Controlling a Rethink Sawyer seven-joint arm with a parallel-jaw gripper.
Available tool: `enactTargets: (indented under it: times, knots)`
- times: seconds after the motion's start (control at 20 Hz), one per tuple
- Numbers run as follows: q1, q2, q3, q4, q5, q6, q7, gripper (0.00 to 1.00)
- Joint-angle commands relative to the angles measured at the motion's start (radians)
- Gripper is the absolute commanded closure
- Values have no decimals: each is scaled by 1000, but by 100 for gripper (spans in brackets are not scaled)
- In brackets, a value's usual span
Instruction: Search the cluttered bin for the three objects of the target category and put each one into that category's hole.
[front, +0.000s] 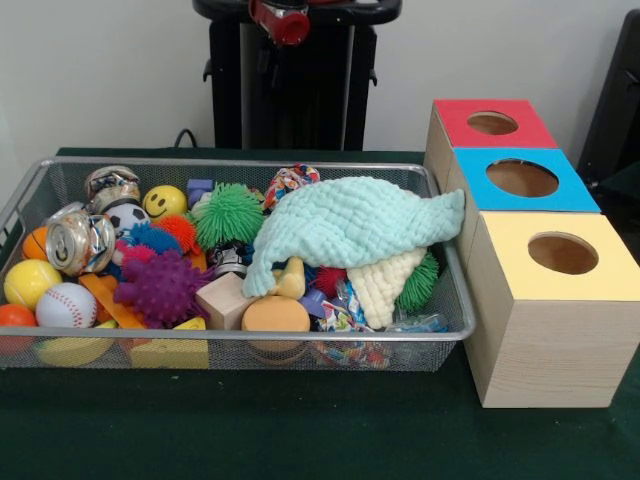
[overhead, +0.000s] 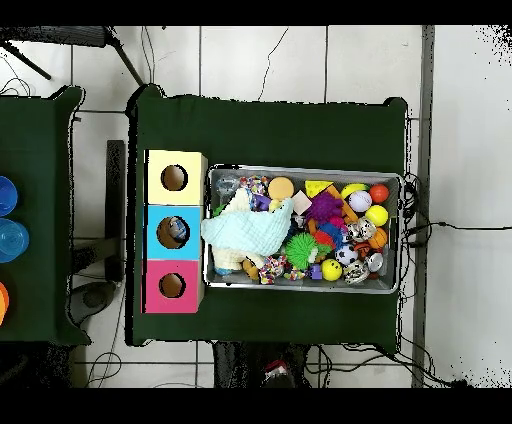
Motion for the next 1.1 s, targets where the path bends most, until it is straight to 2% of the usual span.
enactTargets:
  times: [0.05, 0.15, 0.25, 0.35, 0.4, 0.55, 0.7, 0.8, 1.1]
  knots:
    - [1, 4, 89, -111, 89, 16, 119, 0]
    - [11, -2, 89, -113, 117, 3, 136, 0]
    - [-3, -19, 117, -121, 102, 51, 113, 0]
    - [39, -15, 84, -147, 84, -5, 78, 0]
    - [83, -10, 38, -168, 92, -36, 51, 0]
    - [70, -44, 55, -181, 51, 35, 20, 0]
    - [112, 13, -1, -229, 22, -115, -8, 0]
    - [126, 27, -21, -240, 19, -134, -16, 0]
    - [73, 44, 28, -247, -21, -128, 19, 0]
